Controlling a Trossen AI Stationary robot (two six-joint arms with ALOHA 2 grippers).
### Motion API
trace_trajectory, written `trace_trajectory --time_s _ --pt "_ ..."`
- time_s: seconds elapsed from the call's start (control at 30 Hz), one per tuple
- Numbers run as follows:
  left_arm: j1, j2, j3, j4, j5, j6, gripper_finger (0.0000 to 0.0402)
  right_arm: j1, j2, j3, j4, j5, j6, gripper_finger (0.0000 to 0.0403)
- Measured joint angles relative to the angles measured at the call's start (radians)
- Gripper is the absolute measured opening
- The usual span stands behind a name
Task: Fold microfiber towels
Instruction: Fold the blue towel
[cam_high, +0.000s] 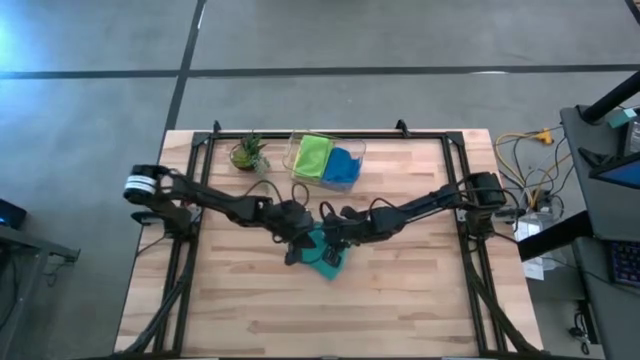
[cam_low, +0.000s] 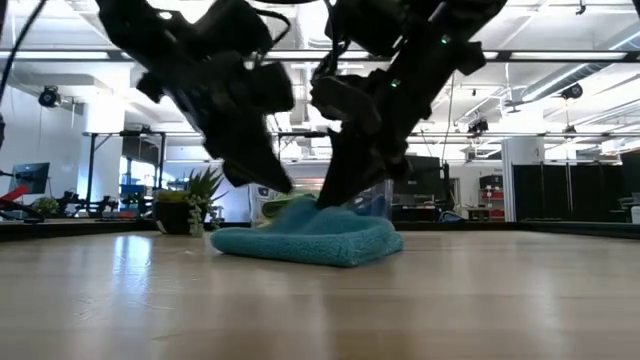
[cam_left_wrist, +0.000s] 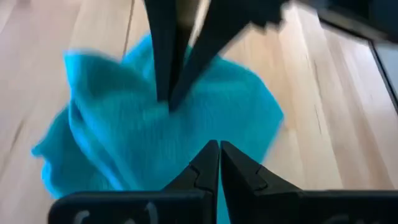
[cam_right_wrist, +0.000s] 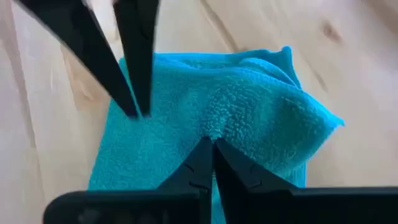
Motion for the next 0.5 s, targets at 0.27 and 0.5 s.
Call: trace_trajectory --time_s 0.27,0.5 --pt "0.008 0.141 0.076 0.007 -0.015 -0.002 0.0000 0.035 -0.020 -0.014 0.012 0.069 0.041 0.0009" --pt "0.008 0.113 0.069 -0.180 -0.024 0.004 0.0000 0.029 -0.021 -0.013 0.011 0.077 0.038 0.0009"
